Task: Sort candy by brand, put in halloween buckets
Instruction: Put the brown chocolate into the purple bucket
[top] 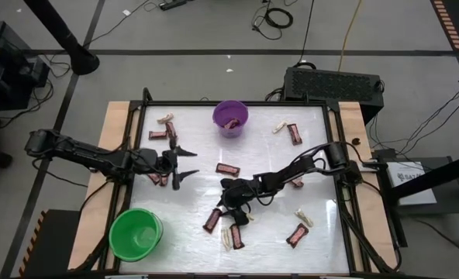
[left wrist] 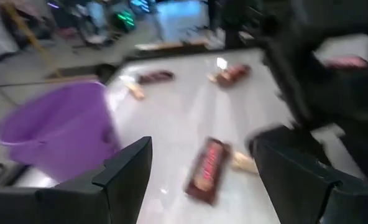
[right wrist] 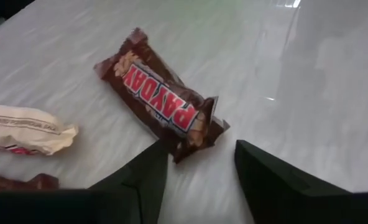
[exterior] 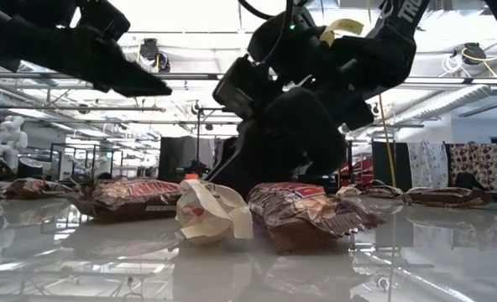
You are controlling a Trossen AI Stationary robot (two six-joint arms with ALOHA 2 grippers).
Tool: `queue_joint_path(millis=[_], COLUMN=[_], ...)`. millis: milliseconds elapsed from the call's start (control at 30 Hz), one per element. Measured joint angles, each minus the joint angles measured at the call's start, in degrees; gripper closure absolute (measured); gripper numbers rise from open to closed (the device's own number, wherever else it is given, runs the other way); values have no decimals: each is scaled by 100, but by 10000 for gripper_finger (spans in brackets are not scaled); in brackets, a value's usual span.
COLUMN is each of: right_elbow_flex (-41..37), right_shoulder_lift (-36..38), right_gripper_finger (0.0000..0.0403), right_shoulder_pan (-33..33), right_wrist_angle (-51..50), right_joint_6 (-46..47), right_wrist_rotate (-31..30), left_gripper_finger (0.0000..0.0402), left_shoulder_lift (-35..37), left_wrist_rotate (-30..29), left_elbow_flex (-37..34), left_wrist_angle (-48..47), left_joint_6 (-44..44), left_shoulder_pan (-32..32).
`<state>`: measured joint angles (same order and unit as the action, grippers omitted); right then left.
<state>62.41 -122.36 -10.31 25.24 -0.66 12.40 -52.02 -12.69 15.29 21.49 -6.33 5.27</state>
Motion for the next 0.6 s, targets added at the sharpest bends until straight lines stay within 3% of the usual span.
queue_joint_path(millis=[167, 367, 600], right_elbow_flex=[1, 2, -9], right_shoulder_lift=[-20, -25, 229], right_gripper_finger=[282, 386, 401], right_shoulder_pan=[16, 20, 17], right_wrist_angle=[43, 49, -274], right_joint_6=[-42, -230, -360], right_wrist_rotate=[-43, 5, 2], left_gripper_finger=[117, 117, 117], left_shoulder_lift=[-133, -352, -562], left_wrist_rotate=[462, 516, 511], left_elbow_flex=[77, 287, 413], left_wrist_angle=[-590, -905, -878], left_joint_6=[359, 597, 553], left_shoulder_pan=[-1, -1, -3])
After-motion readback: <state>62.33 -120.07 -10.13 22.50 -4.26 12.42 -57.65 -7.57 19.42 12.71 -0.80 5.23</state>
